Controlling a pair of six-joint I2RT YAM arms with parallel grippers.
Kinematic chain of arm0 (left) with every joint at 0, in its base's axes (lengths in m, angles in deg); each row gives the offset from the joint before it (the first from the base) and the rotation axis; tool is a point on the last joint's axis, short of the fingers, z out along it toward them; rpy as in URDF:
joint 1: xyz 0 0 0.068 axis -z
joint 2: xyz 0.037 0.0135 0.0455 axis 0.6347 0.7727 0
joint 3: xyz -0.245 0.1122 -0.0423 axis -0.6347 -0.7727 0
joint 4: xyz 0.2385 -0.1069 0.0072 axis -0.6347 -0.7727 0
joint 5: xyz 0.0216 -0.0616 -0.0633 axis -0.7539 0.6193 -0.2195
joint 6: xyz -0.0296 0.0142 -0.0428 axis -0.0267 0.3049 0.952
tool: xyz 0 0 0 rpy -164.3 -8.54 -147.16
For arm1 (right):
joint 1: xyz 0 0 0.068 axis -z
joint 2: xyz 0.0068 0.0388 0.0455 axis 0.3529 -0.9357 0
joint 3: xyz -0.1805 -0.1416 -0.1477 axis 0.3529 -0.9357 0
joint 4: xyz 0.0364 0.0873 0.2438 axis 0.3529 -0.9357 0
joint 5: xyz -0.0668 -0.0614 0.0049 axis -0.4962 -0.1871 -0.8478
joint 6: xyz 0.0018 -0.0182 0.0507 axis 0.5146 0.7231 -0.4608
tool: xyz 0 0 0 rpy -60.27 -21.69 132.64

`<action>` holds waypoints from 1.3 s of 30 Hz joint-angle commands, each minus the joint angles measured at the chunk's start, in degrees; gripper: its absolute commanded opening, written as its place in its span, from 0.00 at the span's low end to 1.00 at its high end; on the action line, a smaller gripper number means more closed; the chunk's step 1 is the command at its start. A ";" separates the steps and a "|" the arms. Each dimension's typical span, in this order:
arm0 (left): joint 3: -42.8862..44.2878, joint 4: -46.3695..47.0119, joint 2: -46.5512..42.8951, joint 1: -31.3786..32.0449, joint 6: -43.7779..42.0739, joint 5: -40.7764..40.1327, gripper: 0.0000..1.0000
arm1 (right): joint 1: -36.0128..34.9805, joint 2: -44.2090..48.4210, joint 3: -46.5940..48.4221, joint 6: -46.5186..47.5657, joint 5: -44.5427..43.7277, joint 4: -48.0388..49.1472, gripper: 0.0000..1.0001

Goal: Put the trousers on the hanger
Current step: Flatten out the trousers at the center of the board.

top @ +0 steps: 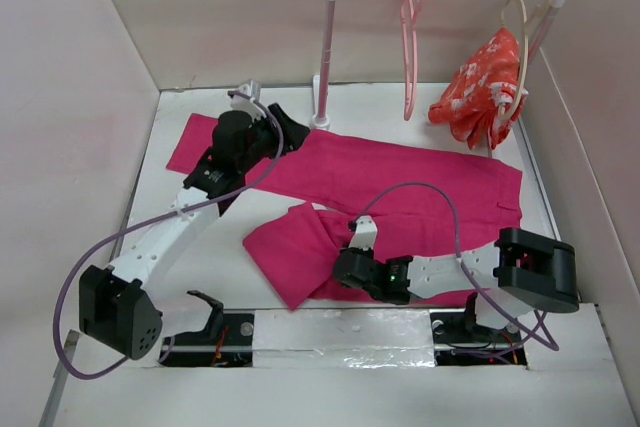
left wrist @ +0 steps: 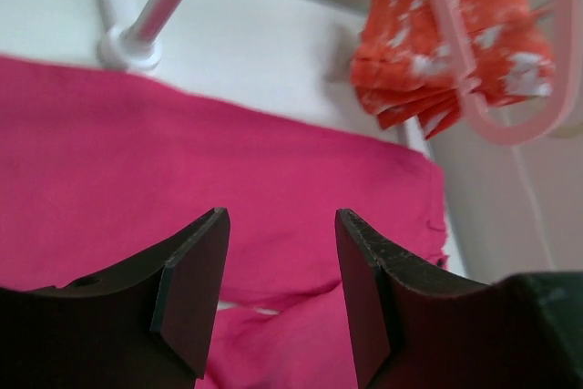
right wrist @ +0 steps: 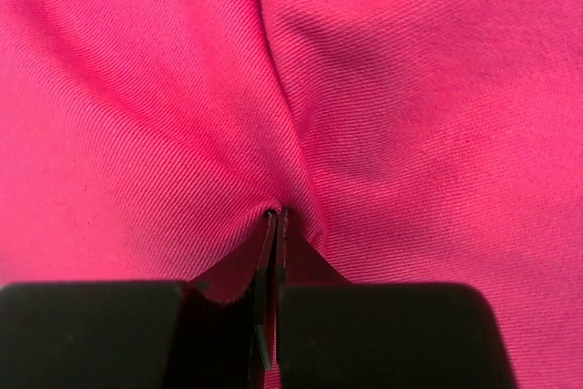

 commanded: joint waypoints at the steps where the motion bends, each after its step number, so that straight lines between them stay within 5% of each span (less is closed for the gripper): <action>1: -7.12 2.15 -4.87 1.13 -0.38 -7.67 0.48 | -0.12 -0.84 0.55 -3.90 -3.28 -6.95 0.00; 4: -16.87 1.97 -11.27 1.13 -0.03 -12.56 0.48 | -0.12 1.79 1.16 -2.14 -4.95 -8.35 0.04; 5: -18.83 1.71 -12.61 1.13 0.15 -14.34 0.48 | -1.52 4.06 1.34 -1.26 -5.48 -8.45 0.12; 6: -20.15 0.31 -13.76 1.13 0.41 -17.66 0.48 | -2.31 5.30 1.86 -0.38 -6.62 -8.71 0.35; 9: -21.75 -1.80 -17.27 1.13 1.12 -17.97 0.48 | -5.55 8.81 6.15 4.01 -7.94 -12.30 0.60; 13: -20.01 -2.77 -22.37 1.13 1.56 -16.29 0.48 | -10.57 8.74 13.09 7.62 -10.84 -20.37 0.62; 17: -15.78 -5.84 -22.99 1.13 0.07 -15.94 0.48 | -14.44 5.67 17.94 12.01 -10.24 -18.22 0.55; 20: -14.98 -5.94 -23.87 1.13 -0.02 -15.94 0.49 | -15.68 0.58 20.75 16.93 -6.90 -11.01 0.29; 22: -14.55 -6.46 -24.31 1.13 -0.11 -16.46 0.49 | -15.68 -3.02 22.77 20.08 -4.08 -7.85 0.33; 25: -13.93 -7.43 -25.88 1.13 -0.29 -16.46 0.49 | -15.68 -10.84 27.69 23.96 -2.68 -5.91 0.56; 35: -13.84 -9.72 -32.05 1.13 -1.17 -18.49 0.50 | -11.20 -27.73 38.16 24.85 0.93 -7.48 0.52; 39: -14.45 -9.81 -31.79 1.13 -1.17 -18.05 0.50 | -9.62 -27.92 38.52 22.48 -0.90 -7.66 0.12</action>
